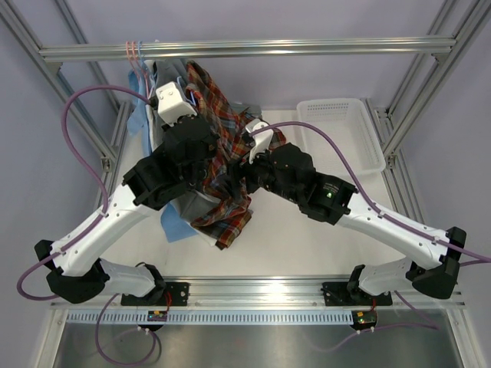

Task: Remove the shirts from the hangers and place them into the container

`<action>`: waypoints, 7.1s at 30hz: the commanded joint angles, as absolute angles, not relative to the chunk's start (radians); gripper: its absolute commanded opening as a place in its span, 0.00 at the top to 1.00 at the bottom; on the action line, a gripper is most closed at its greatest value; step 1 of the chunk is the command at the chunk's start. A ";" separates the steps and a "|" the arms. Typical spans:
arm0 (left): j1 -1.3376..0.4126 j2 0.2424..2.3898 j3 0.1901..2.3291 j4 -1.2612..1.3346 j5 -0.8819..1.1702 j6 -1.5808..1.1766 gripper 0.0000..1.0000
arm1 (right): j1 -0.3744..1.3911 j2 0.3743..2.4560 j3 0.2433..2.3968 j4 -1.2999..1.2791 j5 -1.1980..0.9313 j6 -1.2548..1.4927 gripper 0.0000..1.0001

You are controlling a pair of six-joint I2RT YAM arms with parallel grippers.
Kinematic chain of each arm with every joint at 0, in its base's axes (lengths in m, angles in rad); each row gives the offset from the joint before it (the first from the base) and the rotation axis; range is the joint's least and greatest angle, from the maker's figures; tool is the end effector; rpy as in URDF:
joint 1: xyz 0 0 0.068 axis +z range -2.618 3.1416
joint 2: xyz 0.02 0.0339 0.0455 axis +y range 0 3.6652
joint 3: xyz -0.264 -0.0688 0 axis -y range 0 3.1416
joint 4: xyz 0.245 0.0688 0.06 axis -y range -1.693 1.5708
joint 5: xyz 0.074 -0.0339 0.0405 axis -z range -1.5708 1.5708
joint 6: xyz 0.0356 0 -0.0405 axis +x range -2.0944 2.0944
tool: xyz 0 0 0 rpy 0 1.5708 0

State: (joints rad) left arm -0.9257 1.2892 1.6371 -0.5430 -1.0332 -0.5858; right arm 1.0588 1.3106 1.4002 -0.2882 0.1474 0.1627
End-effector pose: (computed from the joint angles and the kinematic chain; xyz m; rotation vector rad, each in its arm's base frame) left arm 0.1729 -0.1790 0.4892 -0.4416 1.6160 -0.2279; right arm 0.1505 0.2570 0.4287 -0.6916 1.6938 0.7471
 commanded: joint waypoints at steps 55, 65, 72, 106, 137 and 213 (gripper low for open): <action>-0.930 1.215 1.583 -0.402 -0.973 -0.635 0.27 | 1.250 1.322 1.468 -0.319 0.563 -0.198 1.00; -0.930 1.054 1.496 -0.454 -0.884 -0.621 0.07 | 1.249 1.313 1.482 -0.308 0.611 -0.176 1.00; -0.927 0.778 1.370 -0.400 -0.781 -0.503 0.29 | 1.249 1.261 1.496 -0.342 0.624 -0.186 1.00; -0.458 0.857 1.020 0.319 0.038 -0.987 0.27 | 1.233 1.088 1.408 -0.391 0.677 -0.192 1.00; -0.324 1.055 1.057 0.529 0.330 -1.382 0.40 | 1.235 1.135 1.462 -0.379 0.661 -0.199 1.00; -0.466 1.121 1.301 0.218 0.282 -1.008 1.00 | 1.235 1.160 1.454 -0.362 0.713 -0.209 0.40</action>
